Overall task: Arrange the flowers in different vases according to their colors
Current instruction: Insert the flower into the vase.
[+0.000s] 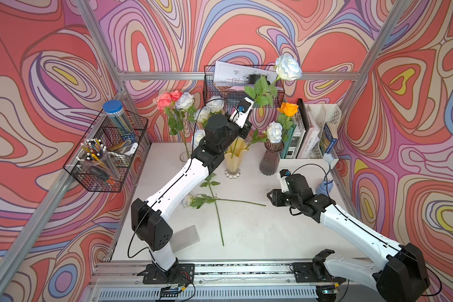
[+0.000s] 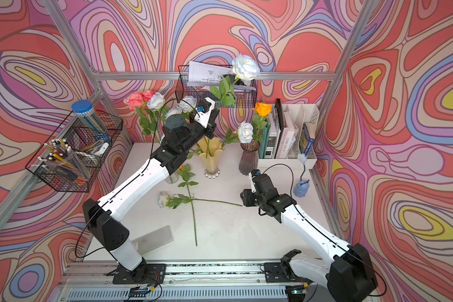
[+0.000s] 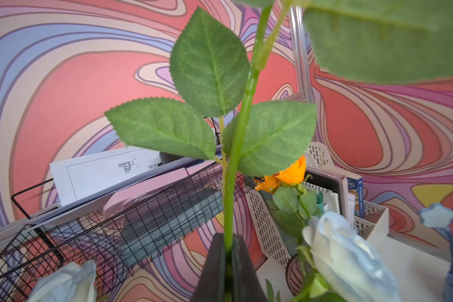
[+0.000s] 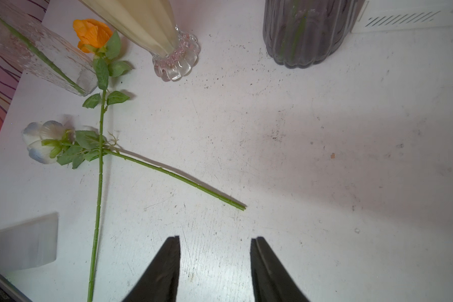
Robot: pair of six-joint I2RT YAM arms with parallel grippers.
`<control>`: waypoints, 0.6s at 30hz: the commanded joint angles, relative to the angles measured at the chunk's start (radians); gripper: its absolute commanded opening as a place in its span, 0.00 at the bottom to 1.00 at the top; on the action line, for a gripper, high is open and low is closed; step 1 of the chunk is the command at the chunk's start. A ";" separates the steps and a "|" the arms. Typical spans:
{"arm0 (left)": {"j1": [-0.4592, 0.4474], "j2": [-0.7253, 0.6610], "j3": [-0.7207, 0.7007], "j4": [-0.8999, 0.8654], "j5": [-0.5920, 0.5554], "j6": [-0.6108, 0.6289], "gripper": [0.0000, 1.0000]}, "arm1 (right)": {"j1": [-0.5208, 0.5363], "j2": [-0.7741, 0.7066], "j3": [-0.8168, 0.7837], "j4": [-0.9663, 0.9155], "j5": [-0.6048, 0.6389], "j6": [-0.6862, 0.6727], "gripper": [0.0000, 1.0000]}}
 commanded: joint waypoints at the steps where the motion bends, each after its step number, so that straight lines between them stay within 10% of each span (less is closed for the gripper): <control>1: 0.035 0.021 0.110 0.124 0.010 0.008 0.00 | -0.004 0.014 0.034 0.009 -0.024 0.001 0.46; 12: 0.050 0.092 0.296 0.060 0.097 -0.017 0.00 | -0.004 0.150 0.102 0.008 -0.041 -0.039 0.46; 18: 0.070 0.091 0.132 0.133 0.080 -0.070 0.00 | -0.009 0.180 0.106 0.013 -0.039 -0.051 0.46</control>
